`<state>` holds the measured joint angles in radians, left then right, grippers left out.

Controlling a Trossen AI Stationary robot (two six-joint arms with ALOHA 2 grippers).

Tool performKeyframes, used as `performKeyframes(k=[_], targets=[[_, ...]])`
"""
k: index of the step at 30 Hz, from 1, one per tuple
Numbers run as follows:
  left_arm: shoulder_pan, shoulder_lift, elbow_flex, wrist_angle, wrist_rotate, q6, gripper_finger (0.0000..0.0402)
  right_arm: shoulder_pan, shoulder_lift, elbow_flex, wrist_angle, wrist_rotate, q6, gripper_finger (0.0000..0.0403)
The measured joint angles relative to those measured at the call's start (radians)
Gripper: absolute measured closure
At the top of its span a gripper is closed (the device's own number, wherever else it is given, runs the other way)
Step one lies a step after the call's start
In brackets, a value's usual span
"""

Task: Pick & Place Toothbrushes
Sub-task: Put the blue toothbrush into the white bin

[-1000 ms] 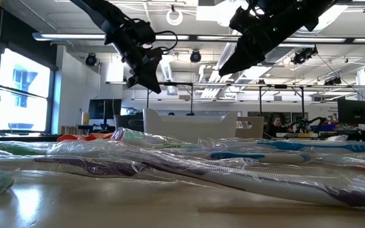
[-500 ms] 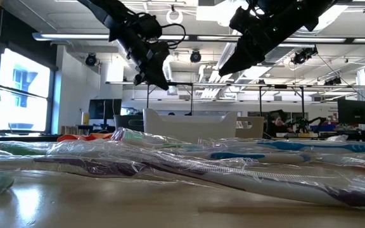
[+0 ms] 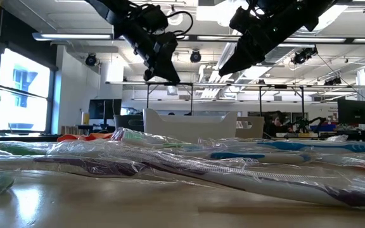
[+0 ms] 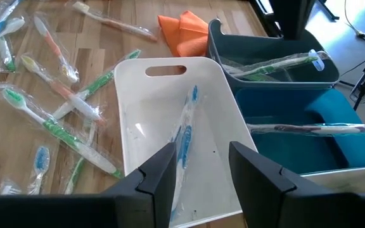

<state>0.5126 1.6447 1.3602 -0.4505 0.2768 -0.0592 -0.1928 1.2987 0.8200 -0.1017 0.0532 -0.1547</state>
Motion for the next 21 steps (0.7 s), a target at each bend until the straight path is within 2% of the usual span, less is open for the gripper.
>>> performKeyframes(k=[9, 17, 21], targets=[[-0.067, 0.0, -0.001, 0.101, 0.05, 0.007, 0.0394, 0.0, 0.0, 0.0, 0.0, 0.0, 0.0, 0.0266], [-0.09, 0.0, -0.001, 0.089, 0.053, 0.004, 0.0394, 0.0, 0.0, 0.0, 0.0, 0.0, 0.0, 0.0266], [-0.087, -0.01, -0.054, 0.163, 0.051, 0.026, 0.0394, 0.0, 0.0, 0.0, 0.007, 0.0, 0.0, 0.0266]])
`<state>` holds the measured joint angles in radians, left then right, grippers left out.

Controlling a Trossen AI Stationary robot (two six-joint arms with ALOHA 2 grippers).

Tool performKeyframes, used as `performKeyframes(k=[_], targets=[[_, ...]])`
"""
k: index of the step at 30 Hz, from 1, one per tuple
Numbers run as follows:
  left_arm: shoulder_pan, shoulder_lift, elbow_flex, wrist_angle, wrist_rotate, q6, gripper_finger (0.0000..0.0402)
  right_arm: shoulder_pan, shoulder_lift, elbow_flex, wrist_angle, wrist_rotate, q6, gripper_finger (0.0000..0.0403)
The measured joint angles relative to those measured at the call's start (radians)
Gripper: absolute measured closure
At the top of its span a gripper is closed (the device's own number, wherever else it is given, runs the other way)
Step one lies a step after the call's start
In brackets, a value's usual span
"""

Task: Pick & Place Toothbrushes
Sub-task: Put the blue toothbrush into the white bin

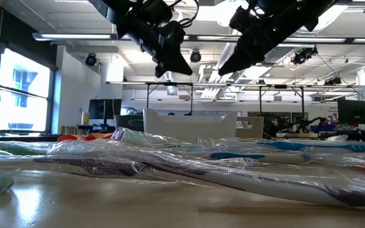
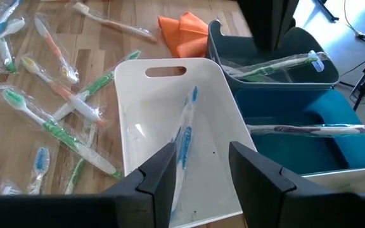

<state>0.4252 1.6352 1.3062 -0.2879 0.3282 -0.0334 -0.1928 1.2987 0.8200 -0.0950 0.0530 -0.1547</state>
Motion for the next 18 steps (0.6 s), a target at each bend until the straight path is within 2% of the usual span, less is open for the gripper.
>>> performKeyframes(k=[4, 8, 12, 18], targets=[[0.0, -0.061, -0.118, 0.152, -0.003, 0.004, 0.0394, 0.0, 0.0, 0.0, 0.001, 0.0, 0.017, 0.0266], [0.0, -0.178, -0.265, 0.28, -0.002, 0.038, 0.0394, 0.0, 0.0, 0.0, 0.002, 0.0, 0.02, 0.0266], [0.0, -0.344, -0.391, 0.347, 0.002, 0.059, 0.0394, 0.0, 0.0, 0.0, 0.017, 0.0, 0.021, 0.0266], [0.0, -0.595, -0.533, 0.348, 0.003, 0.095, 0.0394, 0.0, 0.0, 0.0, 0.037, 0.0, 0.025, 0.0266]])
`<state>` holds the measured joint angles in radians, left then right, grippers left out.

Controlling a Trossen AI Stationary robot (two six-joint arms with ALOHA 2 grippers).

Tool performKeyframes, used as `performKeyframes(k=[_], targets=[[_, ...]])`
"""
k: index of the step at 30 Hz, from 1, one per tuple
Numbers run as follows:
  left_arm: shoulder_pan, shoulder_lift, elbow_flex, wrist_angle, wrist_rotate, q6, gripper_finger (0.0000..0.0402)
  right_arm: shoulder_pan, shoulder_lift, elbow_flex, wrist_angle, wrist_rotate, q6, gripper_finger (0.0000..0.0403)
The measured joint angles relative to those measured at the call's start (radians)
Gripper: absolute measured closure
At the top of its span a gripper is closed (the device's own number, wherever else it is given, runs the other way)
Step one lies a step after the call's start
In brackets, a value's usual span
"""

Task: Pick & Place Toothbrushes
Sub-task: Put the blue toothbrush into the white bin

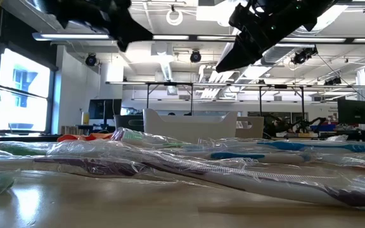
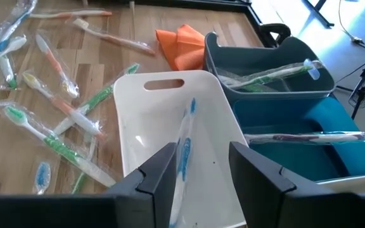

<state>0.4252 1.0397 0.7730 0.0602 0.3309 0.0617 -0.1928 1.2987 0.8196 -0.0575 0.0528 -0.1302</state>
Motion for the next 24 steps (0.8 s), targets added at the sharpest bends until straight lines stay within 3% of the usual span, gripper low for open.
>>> performKeyframes(k=[9, 24], targets=[[0.0, -0.289, -0.17, -0.02, 0.0, 0.024, 0.0394, 0.0, 0.0, 0.0, 0.033, 0.0, 0.04, 0.0266], [0.0, -0.626, -0.269, -0.277, -0.004, 0.104, 0.0394, 0.001, 0.0, 0.0, 0.039, -0.003, 0.04, 0.0266]])
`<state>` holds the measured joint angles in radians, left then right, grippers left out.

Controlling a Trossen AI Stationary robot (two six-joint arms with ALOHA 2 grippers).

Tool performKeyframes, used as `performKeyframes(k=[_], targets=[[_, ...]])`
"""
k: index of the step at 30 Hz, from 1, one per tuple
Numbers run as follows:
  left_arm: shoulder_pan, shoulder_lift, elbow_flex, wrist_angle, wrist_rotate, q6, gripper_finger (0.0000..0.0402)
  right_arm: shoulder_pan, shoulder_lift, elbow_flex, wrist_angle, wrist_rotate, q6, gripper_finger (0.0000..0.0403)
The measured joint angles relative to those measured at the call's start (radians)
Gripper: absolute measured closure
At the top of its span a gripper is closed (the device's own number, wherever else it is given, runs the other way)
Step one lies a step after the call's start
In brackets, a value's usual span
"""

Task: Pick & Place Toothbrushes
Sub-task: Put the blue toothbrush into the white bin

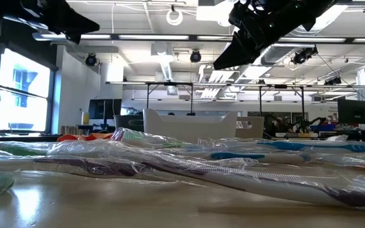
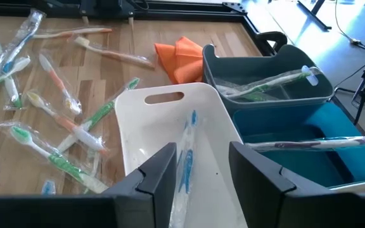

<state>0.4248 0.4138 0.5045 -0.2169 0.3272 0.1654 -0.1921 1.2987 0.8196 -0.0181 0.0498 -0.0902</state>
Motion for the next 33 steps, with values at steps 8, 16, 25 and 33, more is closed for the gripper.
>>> performKeyframes(k=[8, 16, 25, 33], targets=[[0.0, -0.002, 0.0, -0.053, -0.006, 0.026, 0.0394, 0.0, 0.0, 0.0, 0.043, 0.0, 0.003, 0.0266], [0.0, 0.026, 0.0, 0.021, -0.01, 0.025, 0.0394, -0.008, 0.0, 0.0, 0.078, 0.058, 0.27, 0.0266], [0.0, 0.03, 0.0, 0.07, -0.181, 0.013, 0.0394, 0.017, 0.0, 0.0, -0.025, -0.084, 0.293, 0.0266], [0.0, 0.03, 0.0, 0.065, -0.231, -0.002, 0.0394, 0.119, 0.0, 0.054, -0.11, 0.025, 0.168, 0.0266]])
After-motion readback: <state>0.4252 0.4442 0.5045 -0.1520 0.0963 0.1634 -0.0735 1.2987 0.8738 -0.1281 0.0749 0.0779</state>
